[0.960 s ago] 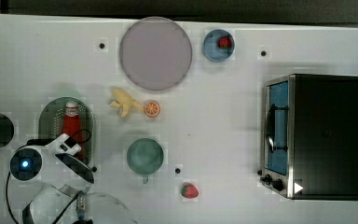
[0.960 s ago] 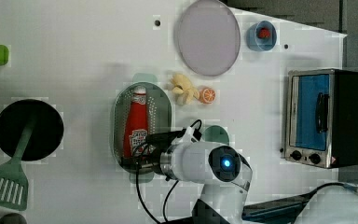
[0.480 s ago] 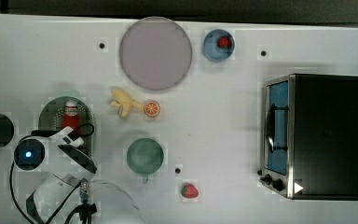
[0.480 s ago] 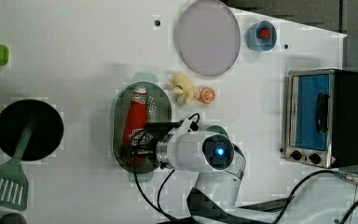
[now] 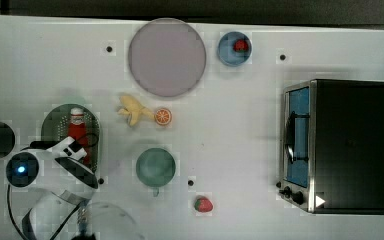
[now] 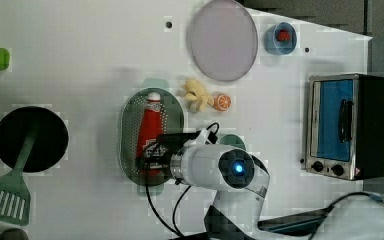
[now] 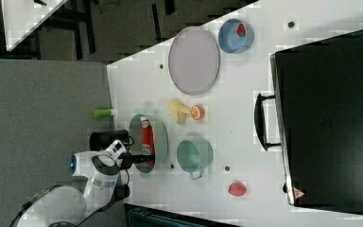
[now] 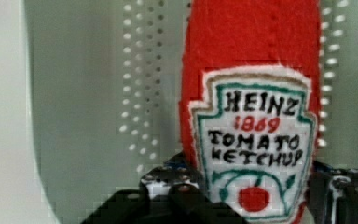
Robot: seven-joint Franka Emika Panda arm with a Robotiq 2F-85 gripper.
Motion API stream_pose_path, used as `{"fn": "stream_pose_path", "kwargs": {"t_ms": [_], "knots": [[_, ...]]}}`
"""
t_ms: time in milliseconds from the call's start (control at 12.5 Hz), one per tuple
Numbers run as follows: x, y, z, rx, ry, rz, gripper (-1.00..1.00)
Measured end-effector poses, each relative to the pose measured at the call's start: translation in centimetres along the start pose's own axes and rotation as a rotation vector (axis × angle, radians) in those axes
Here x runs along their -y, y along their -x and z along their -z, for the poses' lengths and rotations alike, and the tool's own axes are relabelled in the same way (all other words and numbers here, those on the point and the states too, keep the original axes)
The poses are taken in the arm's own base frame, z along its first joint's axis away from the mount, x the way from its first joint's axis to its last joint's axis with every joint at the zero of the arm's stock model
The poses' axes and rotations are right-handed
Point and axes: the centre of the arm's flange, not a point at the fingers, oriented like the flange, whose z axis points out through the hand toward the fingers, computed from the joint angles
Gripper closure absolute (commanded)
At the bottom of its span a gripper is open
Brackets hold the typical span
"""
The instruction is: Pick ketchup from strainer and place it on the table
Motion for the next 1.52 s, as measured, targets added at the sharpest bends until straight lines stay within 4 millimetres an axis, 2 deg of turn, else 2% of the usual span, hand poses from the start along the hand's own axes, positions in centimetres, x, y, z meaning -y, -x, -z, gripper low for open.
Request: {"fn": "stream_pose_path", "kwargs": {"t_ms": [160,320,560,640,800,960,1040,1200,1360,1520], "knots": [[0.2,-0.3,3.6,-0.003,0.020,-0.074,-0.19],[0.9,-0.6,8.7,-0.006,0.019,-0.170,-0.19],[3.5,-0.9,17.1,-0.054,-0.069,-0.254,-0.19],[3.8,-1.2,19.4,-0.075,-0.065,-0.258,-0.19],[3.5,-1.9,23.2,-0.095,-0.034,-0.273,-0.19],[2.2,-3.6,25.8,-0.075,0.005,-0.277,-0.19],[0.9,-4.8,26.9,-0.070,0.020,-0.289,-0.19],[-3.2,-7.8,28.4,-0.055,0.044,-0.331,-0.19],[-9.1,-11.2,28.6,-0.055,0.048,-0.380,-0.19],[-16.6,-14.3,28.5,-0.049,0.072,-0.433,-0.19]]}}
